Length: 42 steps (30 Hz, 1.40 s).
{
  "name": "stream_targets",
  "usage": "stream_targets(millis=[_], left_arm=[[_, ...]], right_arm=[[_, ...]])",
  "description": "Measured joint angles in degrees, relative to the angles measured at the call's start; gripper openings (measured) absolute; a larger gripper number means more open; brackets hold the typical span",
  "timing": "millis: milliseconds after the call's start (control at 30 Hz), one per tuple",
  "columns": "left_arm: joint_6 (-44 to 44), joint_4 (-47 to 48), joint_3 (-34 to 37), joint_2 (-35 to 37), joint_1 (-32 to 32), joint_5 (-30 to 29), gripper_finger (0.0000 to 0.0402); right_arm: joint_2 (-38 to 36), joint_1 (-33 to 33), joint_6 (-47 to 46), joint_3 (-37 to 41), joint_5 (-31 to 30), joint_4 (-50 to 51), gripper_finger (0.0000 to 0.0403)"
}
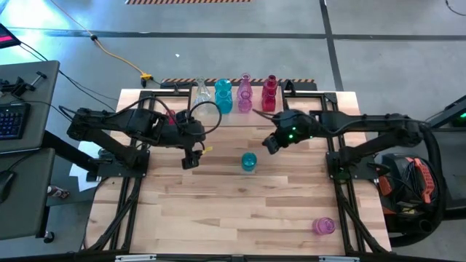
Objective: Sort vases onto shelf
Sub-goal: Put the blue flower vase on the shelf aligned with the other blue flower vases
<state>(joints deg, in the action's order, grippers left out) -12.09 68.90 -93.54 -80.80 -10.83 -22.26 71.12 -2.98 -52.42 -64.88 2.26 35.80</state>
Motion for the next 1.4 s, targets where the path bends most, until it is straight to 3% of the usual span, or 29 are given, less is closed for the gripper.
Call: stream_targets(millis=[300, 500, 667, 900, 1067, 1267, 1400], left_arm=[[3.4, -17.4, 0.1, -2.0, 0.0, -0.4, 0.0324], [15.0, -28.6, 0.0, -5.1, 0.7, -1.3, 0.0324], [16.1, -33.1, 0.0, -7.0, 2.2, -7.6, 0.0324], [8.7, -33.9, -0.1, -8.0, 3.8, -18.6, 0.0324], [8.8, -34.1, 0.0, -8.9, 6.1, -11.8, 0.0324], [10.0, -34.4, 0.0, -12.2, 9.8, 3.0, 0.0324], [9.8, -34.3, 0.0, -15.0, 11.5, 8.6, 0.0324]], right_arm=[[-2.7, 0.0, 1.5, 0.0, -0.8, 4.2, 0.0000], [-2.7, 0.0, 2.2, 0.0, -0.8, 6.4, 0.0000], [-2.7, 0.2, 2.4, 0.0, -1.0, 7.3, 0.0000], [-2.7, 2.6, 0.9, 0.0, -3.9, 11.8, 0.0000], [-2.7, 4.2, -1.7, 0.0, -6.5, 15.6, 0.0000], [-2.7, 4.7, -5.8, 0.0, -7.8, 19.0, 0.0000], [-2.7, 4.7, -6.1, 0.0, -7.8, 19.6, 0.0000]])
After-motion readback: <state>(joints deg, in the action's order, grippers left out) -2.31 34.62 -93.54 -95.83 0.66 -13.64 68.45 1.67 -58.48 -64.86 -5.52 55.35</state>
